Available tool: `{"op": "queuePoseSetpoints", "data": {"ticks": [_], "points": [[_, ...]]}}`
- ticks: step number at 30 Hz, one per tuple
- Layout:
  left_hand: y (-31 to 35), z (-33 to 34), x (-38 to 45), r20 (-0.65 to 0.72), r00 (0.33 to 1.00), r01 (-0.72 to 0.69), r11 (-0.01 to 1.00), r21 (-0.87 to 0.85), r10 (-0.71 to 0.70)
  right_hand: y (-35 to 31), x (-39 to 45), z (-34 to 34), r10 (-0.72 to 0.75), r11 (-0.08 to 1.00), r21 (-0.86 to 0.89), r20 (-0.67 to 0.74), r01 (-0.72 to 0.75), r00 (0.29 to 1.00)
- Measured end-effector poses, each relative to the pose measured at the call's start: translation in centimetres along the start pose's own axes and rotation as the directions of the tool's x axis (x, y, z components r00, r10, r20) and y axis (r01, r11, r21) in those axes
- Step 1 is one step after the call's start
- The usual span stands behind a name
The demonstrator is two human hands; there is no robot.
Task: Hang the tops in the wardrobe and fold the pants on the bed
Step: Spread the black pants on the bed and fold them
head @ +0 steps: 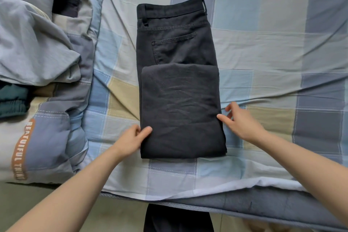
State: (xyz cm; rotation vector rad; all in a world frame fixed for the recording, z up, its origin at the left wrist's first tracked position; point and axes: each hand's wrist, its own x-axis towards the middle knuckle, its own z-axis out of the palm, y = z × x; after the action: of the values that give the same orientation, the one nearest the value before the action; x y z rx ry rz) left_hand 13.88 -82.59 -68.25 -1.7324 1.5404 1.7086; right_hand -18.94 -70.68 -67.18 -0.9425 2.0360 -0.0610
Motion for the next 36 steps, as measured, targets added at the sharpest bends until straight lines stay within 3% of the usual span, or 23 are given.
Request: {"op": "queuePoseSetpoints", "data": {"ticks": [1, 2, 3, 5, 8, 10, 12, 15, 18, 22, 26, 31, 34, 35, 36], "points": [[0.2, -0.9, 0.3, -0.144, 0.986, -0.059, 0.978, 0.198, 0.088, 0.5, 0.4, -0.6, -0.153, 0.963, -0.243, -0.129, 0.118, 0.980], [0.5, -2.1, 0.6, -0.270, 0.927, -0.131, 0.900, 0.416, 0.259, 0.9, 0.8, -1.2, -0.328, 0.862, -0.461, -0.190, 0.210, 0.925], [0.8, -3.2, 1.1, -0.307, 0.831, -0.188, 0.755, 0.629, 0.463, 1.2, 1.3, -1.8, -0.471, 0.747, -0.607, -0.198, 0.270, 0.860], [2.1, -5.5, 2.2, -0.129, 0.645, -0.241, 0.360, 0.901, 0.753, 0.8, 2.4, -2.9, -0.647, 0.508, -0.782, -0.069, 0.362, 0.759], [5.2, -7.2, 4.5, 0.274, 0.522, -0.237, -0.172, 0.956, 0.808, -1.0, 4.5, -4.0, -0.785, 0.165, -0.908, 0.115, 0.385, 0.609], [7.2, -7.3, 6.3, 0.410, 0.511, -0.174, -0.376, 0.910, 0.755, -1.8, 5.7, -4.2, -0.793, 0.092, -0.960, 0.090, 0.266, 0.603], [8.5, -6.9, 8.4, 0.496, 0.505, -0.171, -0.481, 0.860, 0.706, -2.2, 6.5, -4.0, -0.815, 0.093, -0.979, 0.030, 0.182, 0.578], [9.7, -7.0, 10.7, 0.559, 0.515, -0.248, -0.512, 0.822, 0.649, -2.2, 7.5, -3.4, -0.856, -0.038, -0.964, 0.168, 0.264, 0.489], [9.1, -7.0, 11.8, 0.547, 0.519, -0.301, -0.458, 0.836, 0.657, -1.7, 9.1, -3.4, -0.786, -0.150, -0.915, 0.340, 0.375, 0.516], [8.4, -7.2, 11.7, 0.514, 0.528, -0.313, -0.408, 0.858, 0.676, -1.9, 10.5, -3.8, -0.797, -0.069, -0.881, 0.330, 0.467, 0.505], [8.4, -7.2, 9.9, 0.521, 0.468, -0.348, -0.393, 0.851, 0.714, -1.6, 9.3, -3.7, -0.800, 0.017, -0.842, 0.311, 0.538, 0.512], [5.0, -5.5, 5.3, 0.624, 0.413, -0.533, -0.380, 0.756, 0.663, -1.6, 4.8, -3.6, -0.770, -0.029, -0.717, 0.460, 0.696, 0.442], [3.5, -3.1, 2.2, 0.654, 0.501, -0.648, -0.255, 0.718, 0.567, -1.4, 1.7, -2.9, -0.648, 0.092, -0.585, 0.579, 0.806, 0.494], [3.0, -2.8, 1.4, 0.656, 0.532, -0.706, -0.147, 0.693, 0.536, -1.5, 1.0, -2.9, -0.587, 0.204, -0.505, 0.622, 0.839, 0.518], [2.6, -2.8, 0.7, 0.654, 0.577, -0.759, 0.027, 0.650, 0.489, -1.6, 0.4, -3.1, -0.539, 0.354, -0.404, 0.649, 0.844, 0.537]]}}
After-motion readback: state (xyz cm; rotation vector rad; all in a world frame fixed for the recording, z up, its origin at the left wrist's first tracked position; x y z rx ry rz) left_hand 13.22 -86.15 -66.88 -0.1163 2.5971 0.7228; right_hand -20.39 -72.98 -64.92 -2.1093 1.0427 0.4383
